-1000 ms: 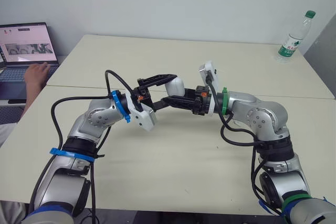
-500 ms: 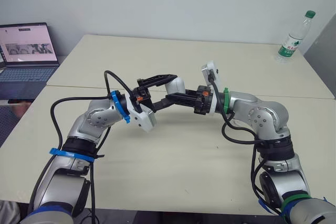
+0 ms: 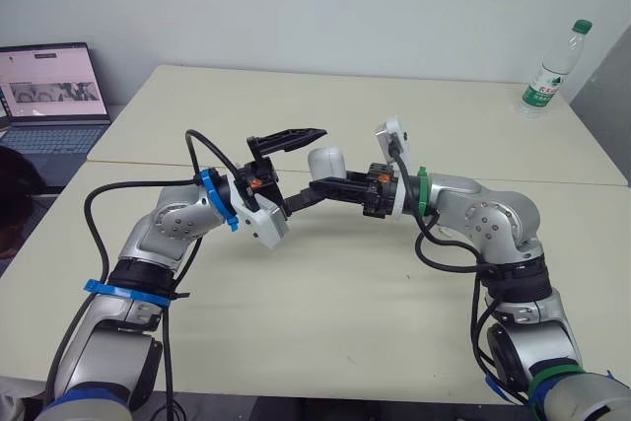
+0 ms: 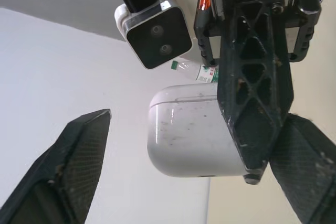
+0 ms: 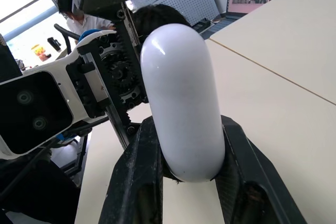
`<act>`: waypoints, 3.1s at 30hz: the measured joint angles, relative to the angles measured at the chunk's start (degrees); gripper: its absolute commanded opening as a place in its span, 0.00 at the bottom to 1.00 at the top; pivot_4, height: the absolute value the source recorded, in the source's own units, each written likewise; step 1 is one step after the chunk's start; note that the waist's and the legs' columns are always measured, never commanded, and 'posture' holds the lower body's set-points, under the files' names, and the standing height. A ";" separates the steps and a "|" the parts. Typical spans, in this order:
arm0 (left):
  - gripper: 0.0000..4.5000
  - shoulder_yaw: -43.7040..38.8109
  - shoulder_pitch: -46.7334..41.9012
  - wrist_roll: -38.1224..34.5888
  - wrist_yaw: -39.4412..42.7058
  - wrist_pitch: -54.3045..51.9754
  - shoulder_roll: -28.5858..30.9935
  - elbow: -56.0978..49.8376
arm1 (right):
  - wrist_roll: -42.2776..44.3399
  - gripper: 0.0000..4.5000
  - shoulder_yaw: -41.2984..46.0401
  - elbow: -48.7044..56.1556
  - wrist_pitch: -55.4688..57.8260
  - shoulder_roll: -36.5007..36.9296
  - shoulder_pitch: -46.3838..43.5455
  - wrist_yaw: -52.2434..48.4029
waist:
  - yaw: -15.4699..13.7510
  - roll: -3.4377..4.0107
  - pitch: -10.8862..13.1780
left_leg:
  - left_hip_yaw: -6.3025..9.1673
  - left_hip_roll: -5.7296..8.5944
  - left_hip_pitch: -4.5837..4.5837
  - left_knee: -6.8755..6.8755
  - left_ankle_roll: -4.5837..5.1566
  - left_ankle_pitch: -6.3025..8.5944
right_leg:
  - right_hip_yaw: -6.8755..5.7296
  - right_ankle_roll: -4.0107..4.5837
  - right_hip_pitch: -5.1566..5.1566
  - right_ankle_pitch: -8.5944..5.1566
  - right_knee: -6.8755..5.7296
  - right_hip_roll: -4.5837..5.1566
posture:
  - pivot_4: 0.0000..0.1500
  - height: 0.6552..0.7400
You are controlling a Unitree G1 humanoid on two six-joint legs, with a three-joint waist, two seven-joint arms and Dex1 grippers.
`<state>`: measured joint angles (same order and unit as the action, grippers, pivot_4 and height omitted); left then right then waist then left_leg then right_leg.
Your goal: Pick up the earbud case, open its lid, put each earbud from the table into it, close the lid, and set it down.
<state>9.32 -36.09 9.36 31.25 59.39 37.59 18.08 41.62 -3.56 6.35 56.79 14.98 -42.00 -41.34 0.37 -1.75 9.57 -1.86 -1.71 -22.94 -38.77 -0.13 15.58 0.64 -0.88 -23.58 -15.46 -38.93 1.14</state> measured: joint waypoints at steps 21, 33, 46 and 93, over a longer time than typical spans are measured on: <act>0.67 2.97 -8.63 -38.23 38.66 -79.57 18.32 -20.08 | -25.25 0.21 -16.63 -4.56 -27.07 9.09 0.48 -10.57 | 1.30 0.00 0.36 | -0.09 -0.04 -0.05 0.01 0.00 0.00 | 0.16 -0.01 -0.20 -0.11 -0.01 -0.58 | 1.00 1.00; 0.54 7.65 -12.02 -28.67 45.00 -83.59 12.57 -17.94 | -29.27 0.21 -20.32 -3.13 -24.36 9.02 0.00 -12.30 | 1.30 0.00 0.36 | -0.07 -0.05 -0.09 0.00 0.00 0.00 | 0.23 0.01 -0.25 -0.12 -0.04 -0.57 | 1.00 1.00; 0.54 9.50 -11.93 -24.18 44.15 -89.78 8.94 -20.86 | -32.04 0.21 -20.83 -2.64 -24.04 8.11 -1.86 -12.39 | 1.28 0.00 0.36 | -0.07 -0.02 -0.11 -0.01 0.00 -0.01 | 0.24 0.01 -0.26 -0.11 -0.06 -0.53 | 1.00 1.00; 0.18 -14.87 8.00 -36.61 16.93 -86.82 -16.59 -25.99 | -20.81 0.98 0.00 2.37 -27.72 13.09 -0.81 -13.56 | 1.15 -0.02 0.36 | -0.02 0.08 -0.08 -0.07 -0.01 -0.01 | 0.19 -0.06 -0.09 -0.03 -0.08 0.01 | 1.00 1.00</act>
<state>-5.55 -28.08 -27.25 48.17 -27.43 21.00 -7.91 20.81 -3.56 8.72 29.07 28.06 -42.80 -54.90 1.52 -1.77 9.93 -1.88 -1.63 -23.02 -38.84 -0.14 15.57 0.83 -0.94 -23.67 -15.50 -39.00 1.15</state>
